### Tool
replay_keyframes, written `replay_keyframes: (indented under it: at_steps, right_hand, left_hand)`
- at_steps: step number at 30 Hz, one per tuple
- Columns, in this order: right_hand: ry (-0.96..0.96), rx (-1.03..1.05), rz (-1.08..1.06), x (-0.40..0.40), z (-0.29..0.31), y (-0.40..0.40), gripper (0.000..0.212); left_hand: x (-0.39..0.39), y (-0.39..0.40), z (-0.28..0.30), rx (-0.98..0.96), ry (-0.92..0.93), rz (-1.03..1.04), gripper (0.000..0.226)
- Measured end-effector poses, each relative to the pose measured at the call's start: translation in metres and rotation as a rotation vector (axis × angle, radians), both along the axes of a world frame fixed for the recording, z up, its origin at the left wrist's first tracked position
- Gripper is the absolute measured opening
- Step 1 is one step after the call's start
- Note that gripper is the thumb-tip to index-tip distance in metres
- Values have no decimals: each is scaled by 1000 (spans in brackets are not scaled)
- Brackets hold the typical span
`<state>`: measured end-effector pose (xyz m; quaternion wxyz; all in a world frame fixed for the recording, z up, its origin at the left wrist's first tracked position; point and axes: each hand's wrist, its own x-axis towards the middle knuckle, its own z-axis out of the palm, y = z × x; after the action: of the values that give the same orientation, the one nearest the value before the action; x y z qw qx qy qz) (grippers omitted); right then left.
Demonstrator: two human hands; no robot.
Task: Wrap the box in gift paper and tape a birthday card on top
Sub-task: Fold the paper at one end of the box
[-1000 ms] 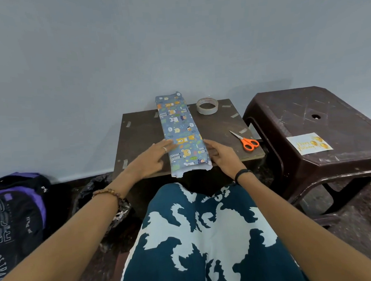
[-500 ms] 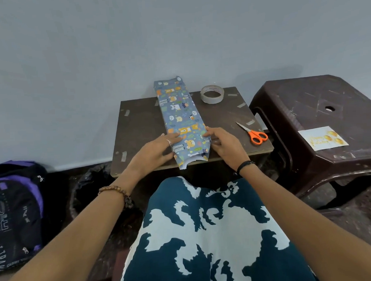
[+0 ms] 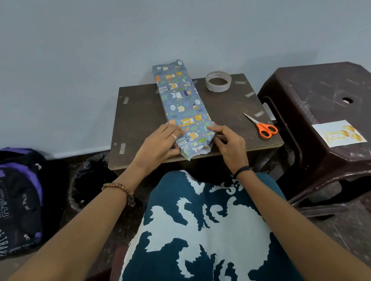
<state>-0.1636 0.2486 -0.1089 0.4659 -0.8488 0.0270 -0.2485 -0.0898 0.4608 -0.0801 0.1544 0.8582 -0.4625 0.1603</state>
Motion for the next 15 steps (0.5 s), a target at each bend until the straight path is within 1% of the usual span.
replay_keyframes:
  at_steps: [4, 8, 11, 15]
  right_hand:
    - [-3, 39, -2, 0, 0, 0, 29]
    - [-4, 56, -7, -1, 1, 2, 28]
    - [-5, 52, -2, -2, 2, 2, 30]
    - [-1, 21, -7, -3, 0, 0, 33]
  left_hand:
    - [7, -2, 4, 57, -141, -48, 37]
    - [0, -10, 5, 17, -148, 41, 34]
    - [-4, -9, 4, 23, -79, 77, 39]
    - [0, 0, 8, 76, 130, 30, 52]
